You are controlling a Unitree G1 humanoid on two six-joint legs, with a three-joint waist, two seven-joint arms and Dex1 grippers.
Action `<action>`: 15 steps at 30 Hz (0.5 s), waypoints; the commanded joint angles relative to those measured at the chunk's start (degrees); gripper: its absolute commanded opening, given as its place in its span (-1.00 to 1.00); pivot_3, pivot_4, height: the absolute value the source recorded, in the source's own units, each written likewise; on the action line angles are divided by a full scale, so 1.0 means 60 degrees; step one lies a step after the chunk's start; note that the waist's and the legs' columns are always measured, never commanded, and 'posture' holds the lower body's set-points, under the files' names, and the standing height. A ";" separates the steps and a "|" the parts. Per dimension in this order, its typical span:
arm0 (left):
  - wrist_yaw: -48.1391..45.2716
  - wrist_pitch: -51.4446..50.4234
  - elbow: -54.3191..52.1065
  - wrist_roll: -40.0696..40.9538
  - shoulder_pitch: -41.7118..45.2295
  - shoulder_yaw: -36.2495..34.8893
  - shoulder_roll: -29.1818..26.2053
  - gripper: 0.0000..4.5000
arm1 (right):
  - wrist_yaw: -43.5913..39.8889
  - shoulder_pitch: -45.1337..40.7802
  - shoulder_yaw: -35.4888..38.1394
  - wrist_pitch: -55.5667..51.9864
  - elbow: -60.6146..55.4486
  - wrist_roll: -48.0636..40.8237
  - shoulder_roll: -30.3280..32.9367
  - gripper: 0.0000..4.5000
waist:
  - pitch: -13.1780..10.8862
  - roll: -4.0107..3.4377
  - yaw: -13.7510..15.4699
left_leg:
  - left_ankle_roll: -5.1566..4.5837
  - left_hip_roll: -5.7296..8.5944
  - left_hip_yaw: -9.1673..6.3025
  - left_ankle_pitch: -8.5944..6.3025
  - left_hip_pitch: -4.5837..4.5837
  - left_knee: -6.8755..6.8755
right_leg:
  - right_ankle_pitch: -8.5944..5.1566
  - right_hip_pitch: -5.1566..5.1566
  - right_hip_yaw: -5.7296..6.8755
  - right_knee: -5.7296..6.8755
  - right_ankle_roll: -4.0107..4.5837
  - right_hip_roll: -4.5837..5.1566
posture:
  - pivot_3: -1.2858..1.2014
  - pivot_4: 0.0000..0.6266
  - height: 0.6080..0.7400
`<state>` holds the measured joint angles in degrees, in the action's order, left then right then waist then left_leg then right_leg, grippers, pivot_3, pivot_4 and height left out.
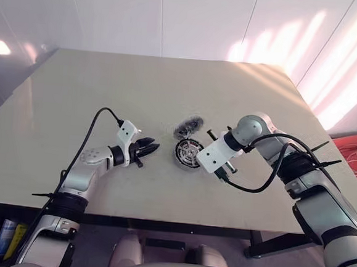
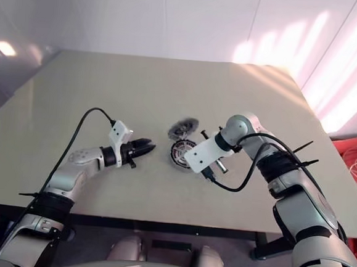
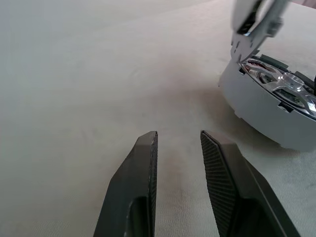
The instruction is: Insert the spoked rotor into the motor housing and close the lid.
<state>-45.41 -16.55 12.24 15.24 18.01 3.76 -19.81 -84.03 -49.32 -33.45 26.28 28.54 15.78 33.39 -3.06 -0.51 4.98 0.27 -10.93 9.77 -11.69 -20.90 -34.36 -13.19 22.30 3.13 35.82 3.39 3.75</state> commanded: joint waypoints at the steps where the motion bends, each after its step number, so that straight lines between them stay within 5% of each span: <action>1: 0.0048 0.0001 -0.0435 0.0100 0.0071 -0.0158 -0.0049 -0.34 | 0.0230 -0.0372 0.0121 0.0122 0.0039 0.0065 -0.0136 -1.00 | 0.0000 0.0000 -0.0013 | 0.0002 0.0000 0.0000 0.0001 0.0002 0.0000 | 0.0002 0.0000 0.0000 0.0002 0.0002 0.0000 | 0.03 -1.00 1.00; 10: 0.0117 -0.0030 -0.0503 0.0082 0.0071 -0.0122 0.0000 -0.34 | 0.0576 -0.0549 0.0497 -0.0125 -0.0066 -0.0065 -0.0171 -1.00 | -0.0003 0.0002 -0.0103 | 0.0004 0.0001 0.0000 0.0004 -0.0011 0.0000 | 0.0004 0.0011 0.0000 0.0002 0.0006 0.0000 | 0.03 -1.00 1.00; 15: 0.0189 -0.0026 -0.0525 0.0081 0.0026 -0.0120 0.0049 -0.34 | -0.0798 0.0125 0.0852 -0.3412 -0.2282 -0.1011 0.0422 -1.00 | -0.0014 0.0002 -0.0057 | -0.0006 0.0002 -0.0001 0.0000 -0.0047 0.0000 | 0.0004 0.0034 0.0001 -0.0007 0.0006 -0.0002 | 0.03 -1.00 1.00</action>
<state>-44.61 -16.94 10.93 15.25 17.83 3.88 -19.48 -85.97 -48.15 -31.43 13.17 21.56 12.92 34.51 -3.15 -0.50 4.64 0.15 -10.92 9.76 -11.70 -21.20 -34.36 -13.17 22.51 3.14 35.75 3.43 3.74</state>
